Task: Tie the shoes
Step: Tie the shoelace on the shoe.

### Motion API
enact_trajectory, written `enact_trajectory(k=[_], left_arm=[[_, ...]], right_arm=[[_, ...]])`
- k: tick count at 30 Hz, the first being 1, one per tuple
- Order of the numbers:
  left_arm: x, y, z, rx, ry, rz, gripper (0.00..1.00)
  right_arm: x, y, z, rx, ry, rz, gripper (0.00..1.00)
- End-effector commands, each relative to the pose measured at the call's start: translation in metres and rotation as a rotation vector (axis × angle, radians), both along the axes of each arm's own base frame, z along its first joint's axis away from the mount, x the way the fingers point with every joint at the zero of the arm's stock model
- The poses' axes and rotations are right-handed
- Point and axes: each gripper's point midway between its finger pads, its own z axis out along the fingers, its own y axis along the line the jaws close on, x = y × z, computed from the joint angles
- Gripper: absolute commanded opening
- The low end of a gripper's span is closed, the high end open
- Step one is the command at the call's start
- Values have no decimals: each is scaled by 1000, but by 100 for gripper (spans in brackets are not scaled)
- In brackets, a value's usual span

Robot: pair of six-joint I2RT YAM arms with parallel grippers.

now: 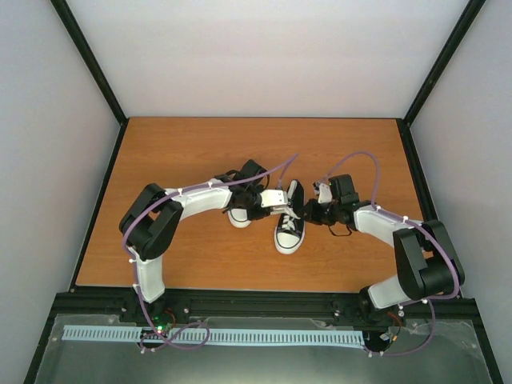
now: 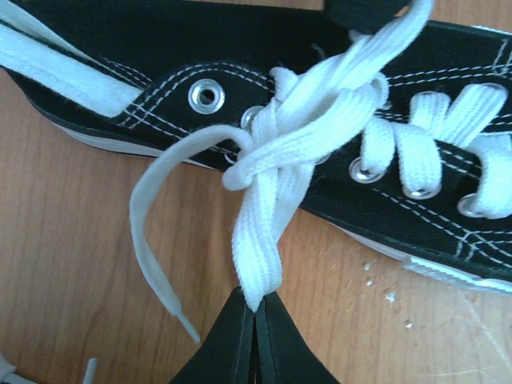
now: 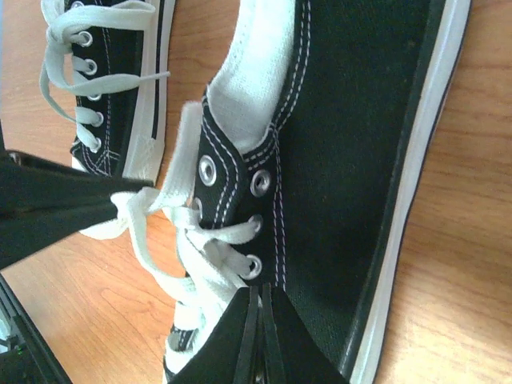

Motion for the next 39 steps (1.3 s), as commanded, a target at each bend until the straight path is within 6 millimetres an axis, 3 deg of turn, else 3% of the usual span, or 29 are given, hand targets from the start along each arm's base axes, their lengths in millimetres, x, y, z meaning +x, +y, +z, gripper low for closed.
enact_trajectory(k=[1,11,19,23,26,28,32,39], left_arm=[[21,1,3,12,-86,-14,1],[27,-4,9,-9,-92,-15,1],[10,-17,25,-84,-4,-49,1],[6,-19,28,-99,15,-51,1],[4,-19,27,-99,22,-52,1],[5,-19,28,-102,25,-45,1],[5,-19,29,-104,26,-42,1],[6,-18,31,-104,20,-38,1]], right_arm=[[-11,-9,-4,-30,6,-2,3],[-12,-9,-8,-19,12,17,3],[9,-11,44,-110,-182,110,37],[17,-18,61,-180,-205,88,42],[16,-2,64,-176,-233,114,44],[15,17,64,-144,-250,154,44],[30,33,56,-95,-240,157,37],[35,39,28,-131,-196,179,22]])
